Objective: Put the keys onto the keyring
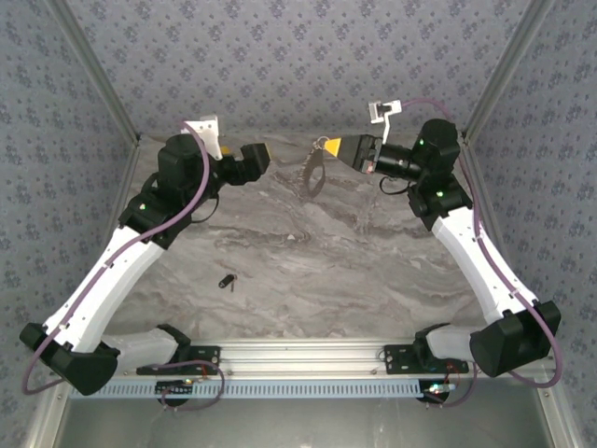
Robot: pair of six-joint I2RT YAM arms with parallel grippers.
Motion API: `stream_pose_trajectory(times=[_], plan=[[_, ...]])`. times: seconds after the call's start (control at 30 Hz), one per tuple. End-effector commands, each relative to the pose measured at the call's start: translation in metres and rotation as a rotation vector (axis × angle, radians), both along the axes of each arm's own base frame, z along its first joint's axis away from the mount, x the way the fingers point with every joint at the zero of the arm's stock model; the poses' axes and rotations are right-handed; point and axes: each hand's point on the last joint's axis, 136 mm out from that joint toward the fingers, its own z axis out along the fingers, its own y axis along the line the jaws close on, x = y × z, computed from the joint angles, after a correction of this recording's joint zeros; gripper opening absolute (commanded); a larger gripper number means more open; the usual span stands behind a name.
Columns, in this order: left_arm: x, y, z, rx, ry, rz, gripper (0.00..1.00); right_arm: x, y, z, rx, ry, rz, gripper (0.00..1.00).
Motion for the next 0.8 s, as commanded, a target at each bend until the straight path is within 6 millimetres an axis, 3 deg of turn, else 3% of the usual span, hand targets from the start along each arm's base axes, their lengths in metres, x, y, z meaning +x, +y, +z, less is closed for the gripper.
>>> stream_pose_trajectory(times=[0.0, 0.17, 0.37, 0.77], plan=[[0.003, 0.012, -0.004, 0.049, 0.007, 0.06, 0.98, 0.0, 0.0, 0.0, -0.037, -0.028, -0.013, 0.0], [0.008, 0.012, -0.024, 0.182, -0.049, 0.032, 0.98, 0.005, 0.001, -0.016, -0.078, -0.014, -0.026, 0.0], [0.012, 0.016, -0.029, 0.195, -0.13, 0.059, 0.98, 0.008, 0.001, -0.02, -0.089, 0.004, -0.034, 0.0], [0.018, 0.029, -0.064, 0.238, 0.047, 0.152, 0.98, -0.002, 0.0, -0.033, -0.158, 0.039, -0.03, 0.0]])
